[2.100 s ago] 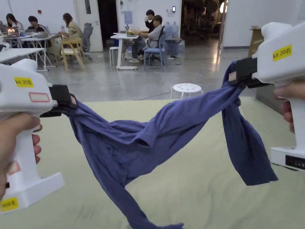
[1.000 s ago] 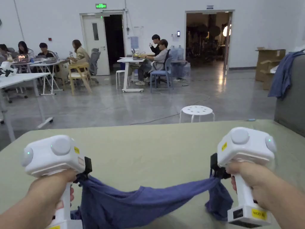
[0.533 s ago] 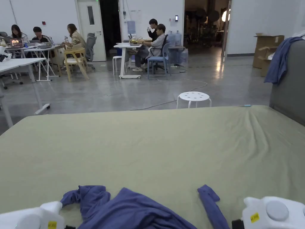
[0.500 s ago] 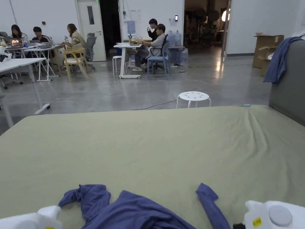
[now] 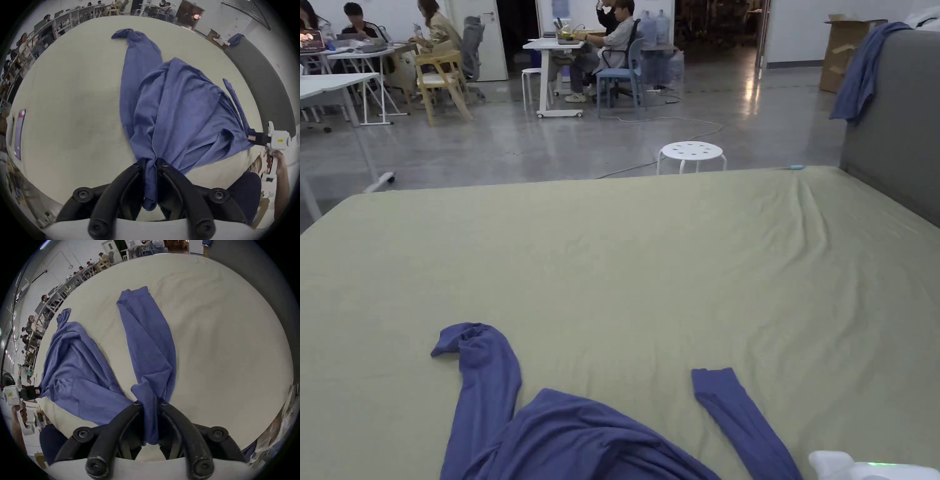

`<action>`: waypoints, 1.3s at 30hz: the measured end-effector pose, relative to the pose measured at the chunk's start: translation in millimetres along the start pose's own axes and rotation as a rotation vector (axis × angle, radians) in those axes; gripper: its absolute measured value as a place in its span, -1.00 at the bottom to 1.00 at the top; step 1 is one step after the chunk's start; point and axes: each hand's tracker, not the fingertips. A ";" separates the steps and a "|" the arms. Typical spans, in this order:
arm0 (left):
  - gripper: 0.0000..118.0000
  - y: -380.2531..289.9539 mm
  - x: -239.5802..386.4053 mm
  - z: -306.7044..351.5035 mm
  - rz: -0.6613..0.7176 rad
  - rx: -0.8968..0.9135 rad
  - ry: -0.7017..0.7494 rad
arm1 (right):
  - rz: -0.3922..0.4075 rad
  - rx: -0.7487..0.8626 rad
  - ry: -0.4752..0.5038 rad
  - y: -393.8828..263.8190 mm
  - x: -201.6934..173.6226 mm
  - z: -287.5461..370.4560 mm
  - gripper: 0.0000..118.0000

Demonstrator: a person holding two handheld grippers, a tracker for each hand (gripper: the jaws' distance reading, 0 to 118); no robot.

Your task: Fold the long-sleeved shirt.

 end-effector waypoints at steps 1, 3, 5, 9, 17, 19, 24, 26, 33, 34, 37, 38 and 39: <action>-0.83 -0.8 -4.2 -8.8 0.027 -0.010 0.003 | 0.012 0.009 -0.010 -0.8 -1.9 -1.9 -0.74; -0.78 -1.3 -11.9 -23.4 0.092 -0.031 -0.020 | 0.020 -0.012 -0.021 4.7 -1.0 -1.6 -0.48; -0.60 1.2 -15.2 -23.8 0.148 -0.004 -0.035 | 0.018 -0.015 -0.022 7.7 0.4 0.4 -0.16; 0.95 4.1 -0.4 17.5 0.090 0.045 -0.004 | 0.069 0.014 -0.234 11.9 -9.8 38.7 0.65; 0.96 -55.0 20.7 116.2 0.005 0.257 0.027 | -0.133 0.250 0.017 -31.7 -19.8 140.8 0.65; 0.00 -74.7 25.1 122.0 0.023 0.266 0.014 | -0.192 0.248 0.124 -47.1 -21.7 144.7 0.56; -1.00 -99.1 33.5 120.1 0.032 0.236 -0.018 | -0.142 0.266 0.107 -72.9 -43.3 148.6 -1.00; -1.00 -97.1 40.8 122.8 0.018 0.242 -0.018 | -0.065 0.276 0.119 -77.3 -50.8 153.9 -1.00; -1.00 -45.0 48.8 106.2 -0.010 0.274 -0.056 | -0.019 0.268 0.203 -70.2 -72.5 154.3 -1.00; -1.00 -32.3 47.1 100.5 -0.005 0.268 -0.065 | -0.023 0.266 0.210 -70.0 -72.5 154.6 -1.00; -1.00 16.0 40.2 80.0 0.017 0.275 -0.084 | -0.021 0.263 0.220 -66.3 -73.4 149.7 -1.00; -0.92 36.5 37.3 71.7 0.025 0.285 -0.073 | -0.020 0.262 0.218 -65.3 -71.4 148.4 -1.00; -0.50 58.3 34.5 62.4 0.036 0.296 -0.055 | -0.024 0.259 0.208 -62.5 -71.7 144.1 -1.00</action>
